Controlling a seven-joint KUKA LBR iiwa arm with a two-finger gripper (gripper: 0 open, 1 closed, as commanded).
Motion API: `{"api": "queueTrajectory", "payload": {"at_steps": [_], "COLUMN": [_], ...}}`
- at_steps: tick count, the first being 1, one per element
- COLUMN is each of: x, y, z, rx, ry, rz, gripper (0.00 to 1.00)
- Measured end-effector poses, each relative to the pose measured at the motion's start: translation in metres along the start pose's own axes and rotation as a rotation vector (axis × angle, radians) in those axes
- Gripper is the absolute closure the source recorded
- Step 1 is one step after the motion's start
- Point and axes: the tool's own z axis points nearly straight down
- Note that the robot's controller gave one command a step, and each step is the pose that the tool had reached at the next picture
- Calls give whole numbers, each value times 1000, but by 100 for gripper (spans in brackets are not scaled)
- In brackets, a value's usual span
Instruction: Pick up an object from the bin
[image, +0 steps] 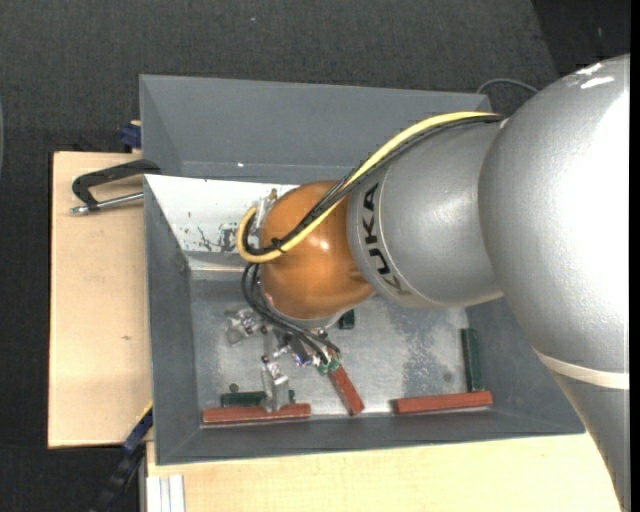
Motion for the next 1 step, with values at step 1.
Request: {"api": "queueTrajectory", "payload": {"at_steps": [1], "x": [13], "y": [-8], "z": [20], "rx": [1], "ry": [1], "rz": [-308], "gripper": [0]}}
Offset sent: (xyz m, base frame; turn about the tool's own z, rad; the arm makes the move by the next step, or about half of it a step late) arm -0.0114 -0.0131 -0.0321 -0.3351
